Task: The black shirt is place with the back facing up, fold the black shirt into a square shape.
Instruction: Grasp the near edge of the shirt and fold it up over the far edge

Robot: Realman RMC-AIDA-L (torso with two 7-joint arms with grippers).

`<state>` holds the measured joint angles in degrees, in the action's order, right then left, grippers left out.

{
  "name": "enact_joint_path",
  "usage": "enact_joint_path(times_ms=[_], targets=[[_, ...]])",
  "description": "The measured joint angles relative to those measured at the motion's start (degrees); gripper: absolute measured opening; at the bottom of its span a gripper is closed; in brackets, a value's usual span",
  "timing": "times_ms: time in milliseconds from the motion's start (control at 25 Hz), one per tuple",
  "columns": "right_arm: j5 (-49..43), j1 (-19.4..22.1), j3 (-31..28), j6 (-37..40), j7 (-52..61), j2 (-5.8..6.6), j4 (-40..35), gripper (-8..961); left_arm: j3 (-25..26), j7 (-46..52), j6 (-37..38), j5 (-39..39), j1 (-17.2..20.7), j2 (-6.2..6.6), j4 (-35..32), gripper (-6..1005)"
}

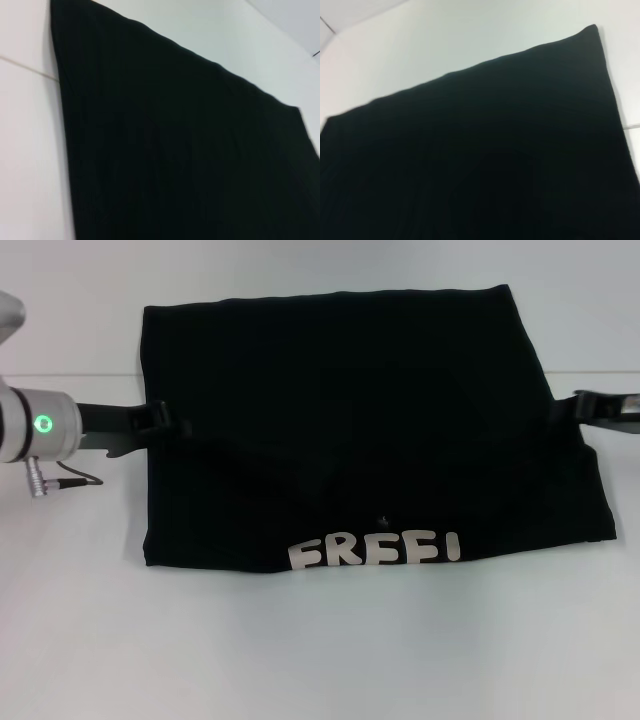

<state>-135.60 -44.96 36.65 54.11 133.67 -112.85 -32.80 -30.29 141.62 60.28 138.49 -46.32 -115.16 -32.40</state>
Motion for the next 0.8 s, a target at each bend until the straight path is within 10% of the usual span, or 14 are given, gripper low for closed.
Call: enact_joint_path(times_ms=[200,800], targets=[[-0.02,-1.22,5.60,-9.58,0.00,-2.81,0.63,86,-4.63,-0.72,-6.12,-0.09,0.19,-1.26,-1.35,46],[0.07,-6.53,10.16,-26.71,-0.35,-3.14,5.19,97,-7.17,-0.72,-21.90,-0.03,-2.38,-3.17,-0.14,46]])
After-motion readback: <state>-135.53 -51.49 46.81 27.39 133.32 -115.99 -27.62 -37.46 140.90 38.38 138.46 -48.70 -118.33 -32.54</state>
